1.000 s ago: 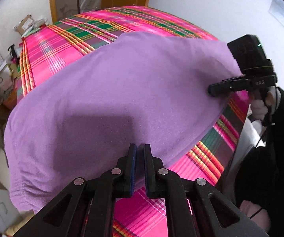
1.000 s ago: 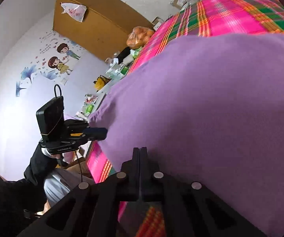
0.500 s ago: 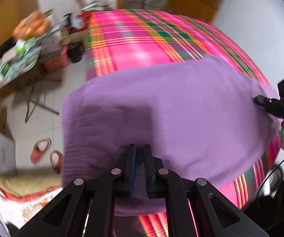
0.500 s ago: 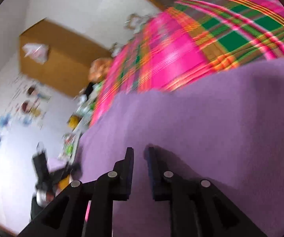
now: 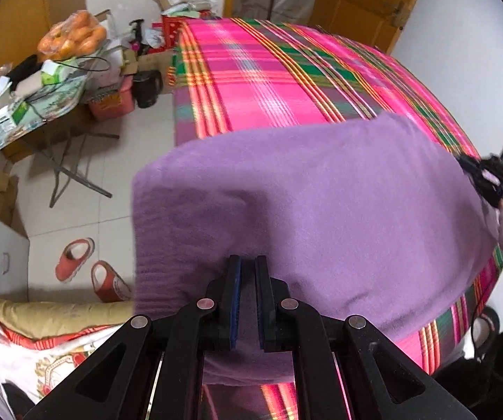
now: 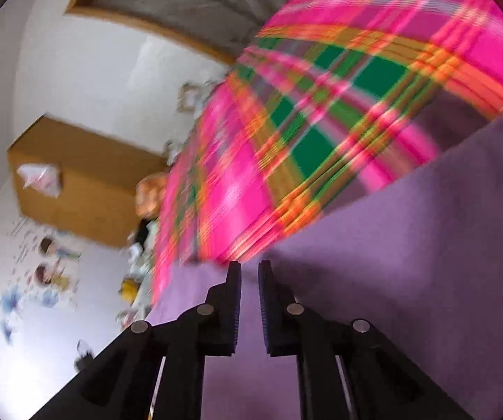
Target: Fold clothes
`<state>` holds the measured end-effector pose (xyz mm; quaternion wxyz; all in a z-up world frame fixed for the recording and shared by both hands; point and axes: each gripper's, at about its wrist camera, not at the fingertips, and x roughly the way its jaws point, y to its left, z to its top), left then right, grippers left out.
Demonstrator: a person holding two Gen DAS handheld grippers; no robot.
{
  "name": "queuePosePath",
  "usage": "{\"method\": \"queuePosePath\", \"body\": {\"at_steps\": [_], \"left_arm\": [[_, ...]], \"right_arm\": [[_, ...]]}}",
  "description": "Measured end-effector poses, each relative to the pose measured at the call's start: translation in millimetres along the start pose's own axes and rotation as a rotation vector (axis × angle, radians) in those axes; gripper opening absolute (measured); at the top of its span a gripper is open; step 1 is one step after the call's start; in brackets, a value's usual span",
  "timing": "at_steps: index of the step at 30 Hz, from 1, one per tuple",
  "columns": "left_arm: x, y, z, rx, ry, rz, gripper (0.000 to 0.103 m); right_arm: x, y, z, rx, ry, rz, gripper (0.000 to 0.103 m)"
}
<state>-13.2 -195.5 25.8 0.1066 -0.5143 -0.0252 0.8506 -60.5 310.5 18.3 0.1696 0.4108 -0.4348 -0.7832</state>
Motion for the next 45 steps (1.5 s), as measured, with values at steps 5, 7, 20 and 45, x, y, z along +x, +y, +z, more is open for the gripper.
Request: {"method": "queuePosePath", "body": {"at_steps": [5,7,20,45], "left_arm": [[-5,25,1,-0.131,-0.026,0.000,0.008],[-6,28,1,-0.166,-0.028,-0.006,0.008],[6,27,22,-0.202,-0.028,0.047,0.008],[-29,-13,8,0.013,-0.138,0.342,0.012]], "right_arm": [[27,23,-27,-0.103,0.126,0.072,0.011],[36,31,-35,-0.136,0.161,0.083,0.011],[55,46,-43,-0.250,0.213,0.034,0.005],[51,49,-54,-0.344,0.165,-0.010,0.000]]}}
